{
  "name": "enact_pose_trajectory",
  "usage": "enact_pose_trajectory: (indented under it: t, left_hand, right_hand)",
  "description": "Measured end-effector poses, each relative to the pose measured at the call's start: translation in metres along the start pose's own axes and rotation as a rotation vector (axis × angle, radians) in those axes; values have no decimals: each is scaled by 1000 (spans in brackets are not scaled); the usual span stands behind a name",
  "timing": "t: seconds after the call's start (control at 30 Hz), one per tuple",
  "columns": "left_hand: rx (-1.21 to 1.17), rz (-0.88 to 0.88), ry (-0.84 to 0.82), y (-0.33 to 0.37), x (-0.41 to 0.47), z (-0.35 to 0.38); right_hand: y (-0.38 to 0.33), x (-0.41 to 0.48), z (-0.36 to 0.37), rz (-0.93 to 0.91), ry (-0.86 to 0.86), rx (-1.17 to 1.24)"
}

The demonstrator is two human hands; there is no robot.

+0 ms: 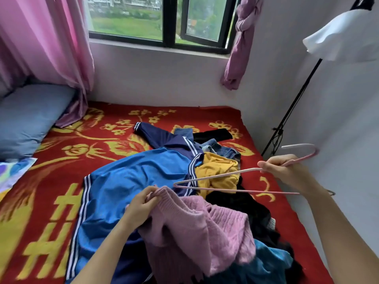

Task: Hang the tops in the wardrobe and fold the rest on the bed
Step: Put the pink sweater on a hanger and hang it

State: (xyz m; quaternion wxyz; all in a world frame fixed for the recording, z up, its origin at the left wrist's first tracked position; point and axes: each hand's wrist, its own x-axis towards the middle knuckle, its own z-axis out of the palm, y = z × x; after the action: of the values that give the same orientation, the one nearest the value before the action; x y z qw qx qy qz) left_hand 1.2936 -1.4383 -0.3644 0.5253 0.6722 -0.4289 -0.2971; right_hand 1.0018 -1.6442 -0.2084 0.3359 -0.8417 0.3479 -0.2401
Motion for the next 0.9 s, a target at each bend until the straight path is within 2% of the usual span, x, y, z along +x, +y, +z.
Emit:
enact_pose_trajectory:
  t: [0.13, 0.37, 0.47, 0.63, 0.73, 0.9]
  left_hand:
    - [-83, -54, 32, -4, -1, -5]
    - [-55, 32, -29, 5, -2, -1]
    - [-29, 67, -62, 9, -4, 1]
    - [-102, 101, -4, 12, -5, -12]
    - [-108, 119, -16, 13, -5, -13]
    - [-41, 113, -37, 14, -4, -7]
  right_hand:
    - [-1, 3, -5, 52, 21, 13]
    - [-10, 1, 23, 36, -74, 57]
    - [-10, 1, 27, 54, -34, 133]
    - [-3, -5, 0, 116, 99, 258]
    - [2, -8, -7, 138, 129, 217]
    - [8, -11, 6, 135, 38, 113]
